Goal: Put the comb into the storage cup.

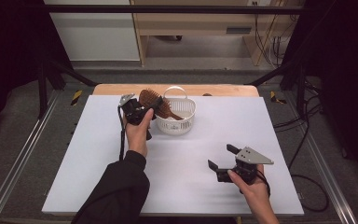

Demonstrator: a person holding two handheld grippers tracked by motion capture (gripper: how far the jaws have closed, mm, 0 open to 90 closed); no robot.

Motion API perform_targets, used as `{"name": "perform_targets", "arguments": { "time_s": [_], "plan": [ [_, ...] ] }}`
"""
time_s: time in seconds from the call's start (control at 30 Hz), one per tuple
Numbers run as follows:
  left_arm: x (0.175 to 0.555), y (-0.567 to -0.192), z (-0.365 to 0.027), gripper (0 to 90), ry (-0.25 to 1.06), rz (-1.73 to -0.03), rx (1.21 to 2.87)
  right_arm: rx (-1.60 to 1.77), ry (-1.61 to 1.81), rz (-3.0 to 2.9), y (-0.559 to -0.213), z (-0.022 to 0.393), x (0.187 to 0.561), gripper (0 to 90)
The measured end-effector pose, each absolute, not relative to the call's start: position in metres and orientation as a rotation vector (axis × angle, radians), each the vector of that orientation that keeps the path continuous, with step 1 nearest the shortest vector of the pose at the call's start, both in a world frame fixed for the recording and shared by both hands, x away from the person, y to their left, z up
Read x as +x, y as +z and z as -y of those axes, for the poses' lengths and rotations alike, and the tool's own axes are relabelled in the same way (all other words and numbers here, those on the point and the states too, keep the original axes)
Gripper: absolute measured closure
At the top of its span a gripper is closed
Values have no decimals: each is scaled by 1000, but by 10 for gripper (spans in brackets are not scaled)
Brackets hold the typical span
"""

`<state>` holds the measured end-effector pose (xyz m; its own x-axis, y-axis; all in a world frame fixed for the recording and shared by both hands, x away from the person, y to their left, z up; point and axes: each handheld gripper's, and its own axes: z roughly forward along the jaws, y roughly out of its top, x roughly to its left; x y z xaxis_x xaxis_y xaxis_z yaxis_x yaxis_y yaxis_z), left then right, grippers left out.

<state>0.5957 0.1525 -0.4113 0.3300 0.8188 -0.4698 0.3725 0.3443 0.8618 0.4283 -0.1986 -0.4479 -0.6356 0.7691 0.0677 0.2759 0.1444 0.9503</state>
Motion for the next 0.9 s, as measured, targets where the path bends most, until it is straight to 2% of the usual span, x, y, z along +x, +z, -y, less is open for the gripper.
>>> {"name": "perform_targets", "arguments": {
  "time_s": [0.9],
  "plan": [
    [592,-408,-154,38,464,-1258,1267,998,1500,-1991,-448,198,428,61]
  ]
}}
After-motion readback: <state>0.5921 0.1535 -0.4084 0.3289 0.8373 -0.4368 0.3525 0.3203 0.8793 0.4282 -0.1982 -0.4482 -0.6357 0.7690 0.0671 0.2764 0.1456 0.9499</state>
